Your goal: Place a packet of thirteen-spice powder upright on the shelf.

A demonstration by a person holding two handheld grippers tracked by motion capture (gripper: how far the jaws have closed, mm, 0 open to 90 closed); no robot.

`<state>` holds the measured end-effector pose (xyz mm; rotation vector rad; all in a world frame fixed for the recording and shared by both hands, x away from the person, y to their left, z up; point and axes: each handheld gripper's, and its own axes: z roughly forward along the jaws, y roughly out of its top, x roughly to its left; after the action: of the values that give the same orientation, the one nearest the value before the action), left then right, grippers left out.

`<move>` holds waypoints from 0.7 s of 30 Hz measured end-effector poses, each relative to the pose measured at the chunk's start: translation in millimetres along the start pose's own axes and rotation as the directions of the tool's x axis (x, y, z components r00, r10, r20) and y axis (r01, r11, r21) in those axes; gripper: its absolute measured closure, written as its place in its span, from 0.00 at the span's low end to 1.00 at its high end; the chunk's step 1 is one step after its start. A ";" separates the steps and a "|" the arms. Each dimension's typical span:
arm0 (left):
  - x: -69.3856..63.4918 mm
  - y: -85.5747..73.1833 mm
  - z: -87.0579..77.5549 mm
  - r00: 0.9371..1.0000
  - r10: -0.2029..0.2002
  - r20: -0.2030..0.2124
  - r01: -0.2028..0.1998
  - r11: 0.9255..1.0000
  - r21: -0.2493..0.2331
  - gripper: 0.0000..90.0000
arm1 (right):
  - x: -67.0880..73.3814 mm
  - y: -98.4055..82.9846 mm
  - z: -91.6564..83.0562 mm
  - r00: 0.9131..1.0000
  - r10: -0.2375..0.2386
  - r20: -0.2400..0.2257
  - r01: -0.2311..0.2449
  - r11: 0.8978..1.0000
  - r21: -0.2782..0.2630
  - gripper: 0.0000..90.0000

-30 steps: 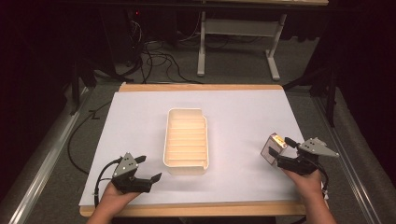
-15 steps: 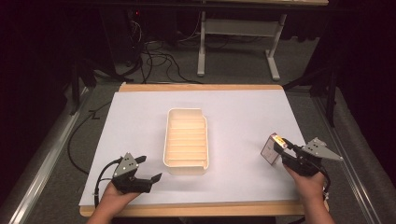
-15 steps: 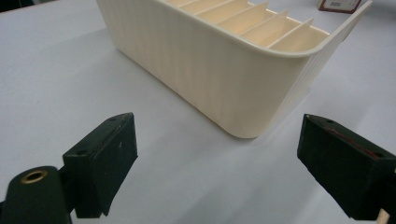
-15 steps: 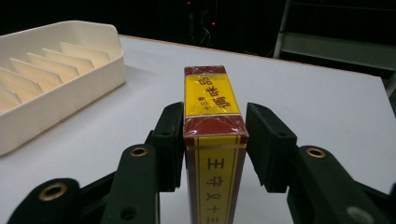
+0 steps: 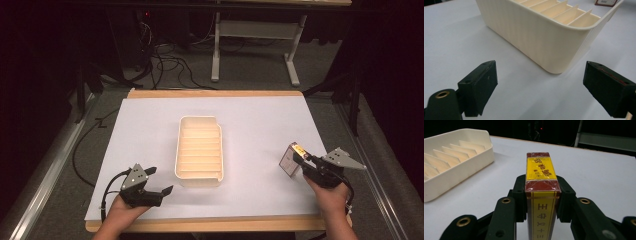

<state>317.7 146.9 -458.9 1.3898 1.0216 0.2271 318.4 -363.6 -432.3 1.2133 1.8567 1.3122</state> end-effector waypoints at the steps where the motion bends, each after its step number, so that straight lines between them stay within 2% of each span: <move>1: 0.0 0.0 0.0 1.000 0.000 0.000 0.000 1.000 0.000 0.14 | 0.0 0.0 0.0 1.000 0.000 0.000 0.000 1.000 0.000 0.75; 9: -0.2 -0.2 -0.1 1.000 0.002 -0.001 -0.002 1.000 -0.001 0.14 | 0.2 2.1 0.4 1.000 0.011 0.010 -0.011 1.000 0.022 0.75; 21: -0.7 -1.3 1.1 1.000 0.002 -0.003 -0.002 1.000 0.004 0.14 | 0.7 5.2 1.3 1.000 -0.012 0.010 0.011 0.999 0.047 0.75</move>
<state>317.5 145.3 -459.9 1.3946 1.0241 0.2286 321.1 -361.8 -427.9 1.2294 1.8944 1.2601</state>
